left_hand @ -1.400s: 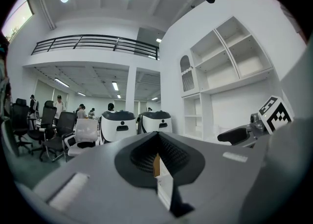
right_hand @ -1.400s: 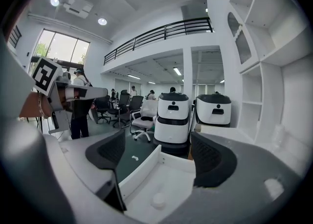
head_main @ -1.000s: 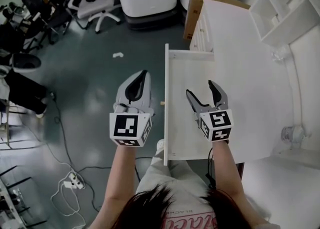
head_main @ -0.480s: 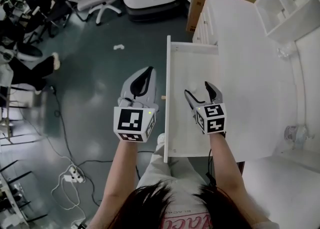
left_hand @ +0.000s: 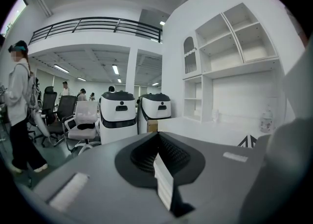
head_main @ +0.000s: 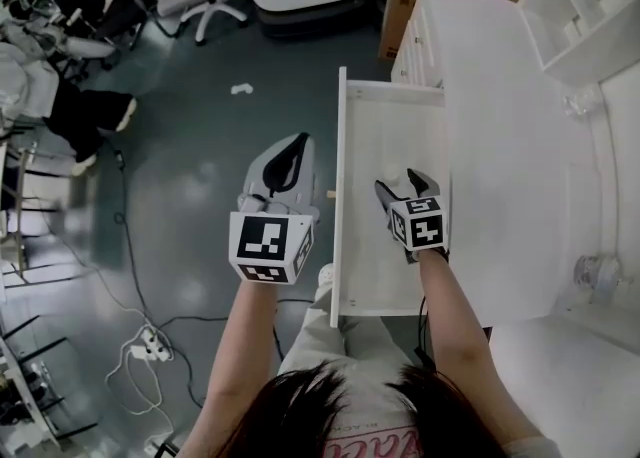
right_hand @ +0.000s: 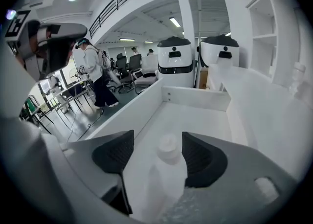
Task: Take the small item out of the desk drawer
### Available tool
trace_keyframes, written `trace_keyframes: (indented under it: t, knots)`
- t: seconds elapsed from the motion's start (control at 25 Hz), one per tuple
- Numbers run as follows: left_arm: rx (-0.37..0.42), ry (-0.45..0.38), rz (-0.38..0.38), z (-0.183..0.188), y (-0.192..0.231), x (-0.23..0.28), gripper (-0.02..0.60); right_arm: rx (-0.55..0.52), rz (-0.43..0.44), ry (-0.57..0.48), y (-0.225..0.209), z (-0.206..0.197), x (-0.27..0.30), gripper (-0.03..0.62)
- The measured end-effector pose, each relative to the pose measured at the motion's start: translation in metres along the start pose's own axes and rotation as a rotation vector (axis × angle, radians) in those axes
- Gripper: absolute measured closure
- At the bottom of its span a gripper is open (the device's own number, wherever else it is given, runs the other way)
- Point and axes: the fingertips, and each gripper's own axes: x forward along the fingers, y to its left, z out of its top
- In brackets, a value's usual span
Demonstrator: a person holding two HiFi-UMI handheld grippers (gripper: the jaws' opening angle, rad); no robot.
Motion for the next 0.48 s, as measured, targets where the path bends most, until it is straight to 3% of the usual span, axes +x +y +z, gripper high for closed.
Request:
trace_keyframes:
  t: [0.48]
  knots:
    - [-0.020, 0.054, 0.013, -0.023, 0.002, 0.013, 0.571, -0.037, 0.017, 0.151, -0.014, -0.033, 0.046, 0.296]
